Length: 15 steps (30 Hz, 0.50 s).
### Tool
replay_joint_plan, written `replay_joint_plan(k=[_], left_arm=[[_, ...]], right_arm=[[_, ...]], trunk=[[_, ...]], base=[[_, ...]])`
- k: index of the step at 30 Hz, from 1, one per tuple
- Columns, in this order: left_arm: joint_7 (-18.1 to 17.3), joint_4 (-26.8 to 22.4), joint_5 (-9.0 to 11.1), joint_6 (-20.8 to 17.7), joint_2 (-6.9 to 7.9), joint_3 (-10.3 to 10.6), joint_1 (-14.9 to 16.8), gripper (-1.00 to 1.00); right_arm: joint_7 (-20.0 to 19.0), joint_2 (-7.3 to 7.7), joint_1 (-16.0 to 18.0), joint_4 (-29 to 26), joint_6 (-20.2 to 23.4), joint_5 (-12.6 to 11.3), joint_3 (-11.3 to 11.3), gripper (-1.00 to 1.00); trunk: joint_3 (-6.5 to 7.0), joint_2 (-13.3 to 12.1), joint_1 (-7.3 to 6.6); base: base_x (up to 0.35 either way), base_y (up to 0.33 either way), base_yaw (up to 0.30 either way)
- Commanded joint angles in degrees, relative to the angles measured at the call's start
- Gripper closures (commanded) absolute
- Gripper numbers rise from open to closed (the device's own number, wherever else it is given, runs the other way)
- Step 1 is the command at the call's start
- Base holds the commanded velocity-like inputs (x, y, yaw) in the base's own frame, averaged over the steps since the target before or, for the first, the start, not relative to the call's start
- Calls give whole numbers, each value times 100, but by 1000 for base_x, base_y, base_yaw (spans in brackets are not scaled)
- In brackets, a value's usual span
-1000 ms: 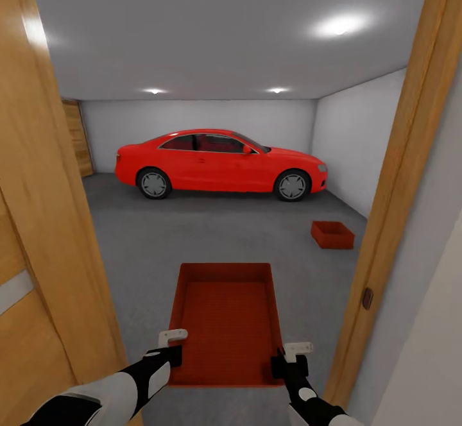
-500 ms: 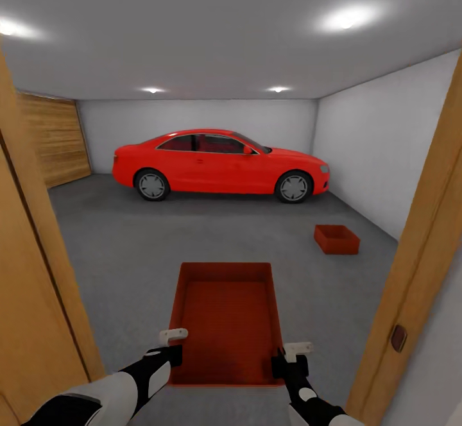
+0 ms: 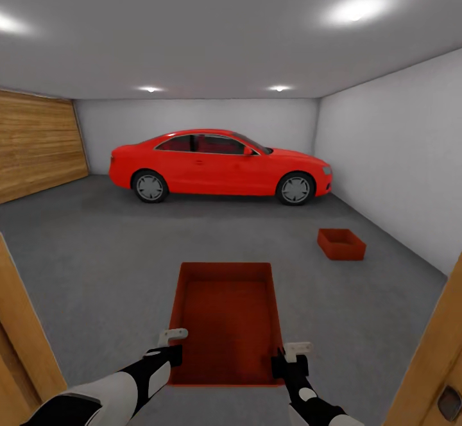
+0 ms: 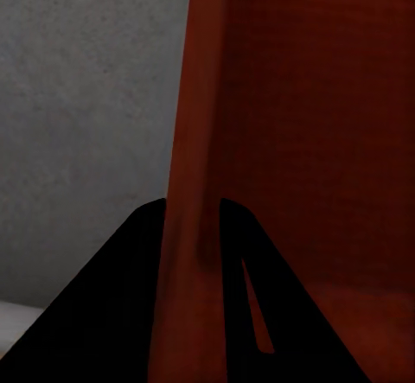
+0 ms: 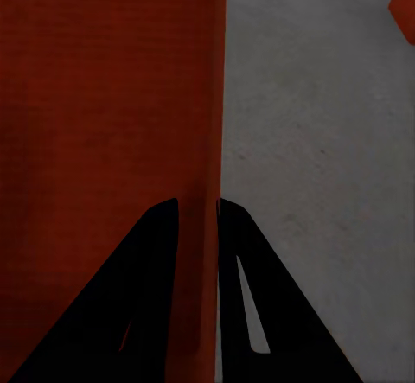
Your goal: Move the two storage containers from the living room to the garage. In the garage, place one container on the floor and stack the other container on top of it (either order is fine).
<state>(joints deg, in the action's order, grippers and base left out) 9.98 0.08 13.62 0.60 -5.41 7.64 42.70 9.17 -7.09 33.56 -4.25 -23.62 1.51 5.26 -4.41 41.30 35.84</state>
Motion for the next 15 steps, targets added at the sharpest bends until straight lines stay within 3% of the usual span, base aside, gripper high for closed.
replay_joint_plan(k=[1, 15], left_arm=[[39, -17, 5, 2, 31, -280, 11, 100], [39, -17, 6, 2, 33, -280, 11, 100]], right_arm=[[68, 50, 1, 12, -8, -11, 1, 100], [68, 50, 1, 12, -3, -10, 1, 100]], trunk=[[-10, 8, 5], [-10, 8, 5]], base=[[322, 0, 0], [322, 0, 0]])
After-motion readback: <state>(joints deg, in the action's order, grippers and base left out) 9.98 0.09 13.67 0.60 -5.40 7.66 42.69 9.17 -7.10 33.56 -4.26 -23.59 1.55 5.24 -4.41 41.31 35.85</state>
